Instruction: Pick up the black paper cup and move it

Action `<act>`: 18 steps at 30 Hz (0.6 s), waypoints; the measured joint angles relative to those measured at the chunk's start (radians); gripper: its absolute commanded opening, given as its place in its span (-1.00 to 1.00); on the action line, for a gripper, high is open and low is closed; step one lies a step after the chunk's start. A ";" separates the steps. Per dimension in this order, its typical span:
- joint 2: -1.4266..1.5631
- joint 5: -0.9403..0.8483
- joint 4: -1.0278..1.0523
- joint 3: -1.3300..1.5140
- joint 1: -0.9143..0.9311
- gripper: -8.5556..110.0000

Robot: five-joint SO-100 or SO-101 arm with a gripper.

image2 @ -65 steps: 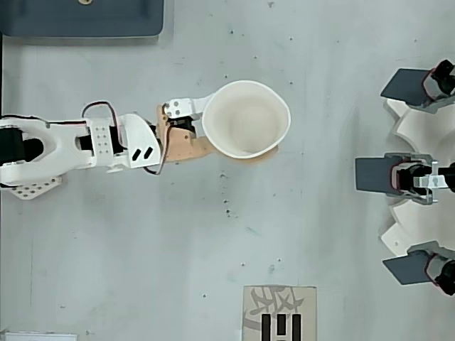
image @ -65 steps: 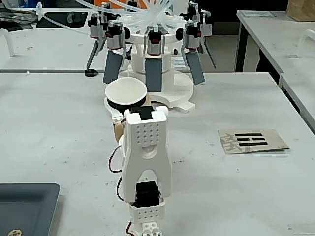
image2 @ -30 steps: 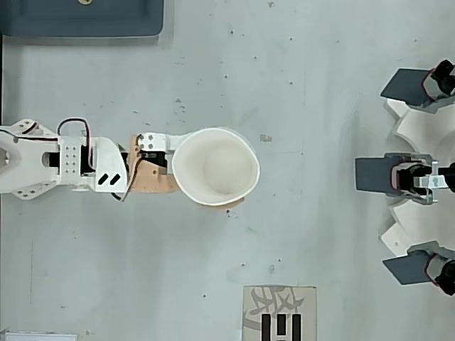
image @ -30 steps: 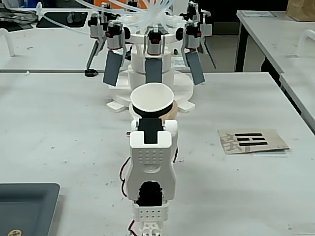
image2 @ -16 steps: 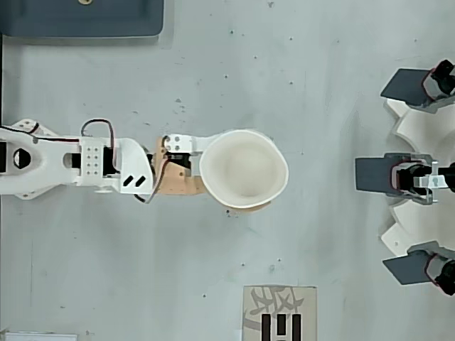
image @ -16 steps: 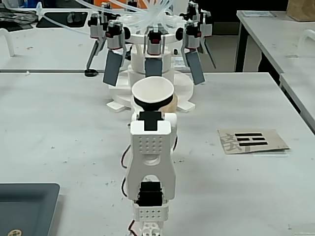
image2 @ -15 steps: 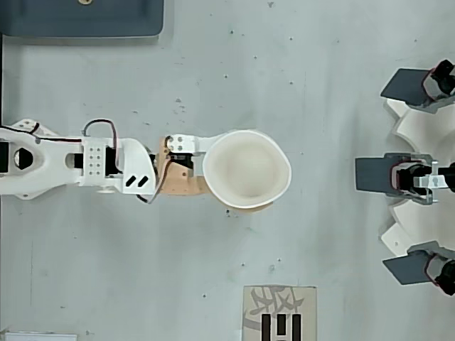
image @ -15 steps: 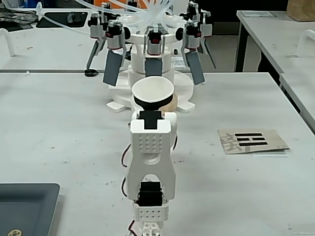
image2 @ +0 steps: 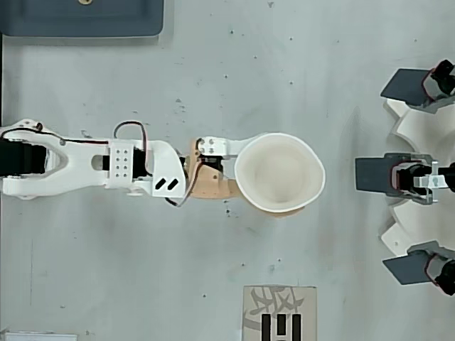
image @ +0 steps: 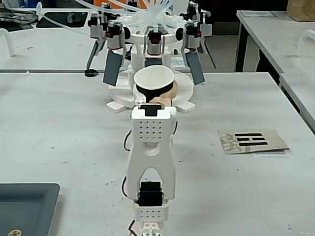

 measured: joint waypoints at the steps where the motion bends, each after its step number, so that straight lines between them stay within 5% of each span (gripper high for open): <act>1: -0.008 0.000 0.009 -0.015 0.000 -0.71; 18: -0.110 -0.005 0.063 -0.153 0.029 -0.71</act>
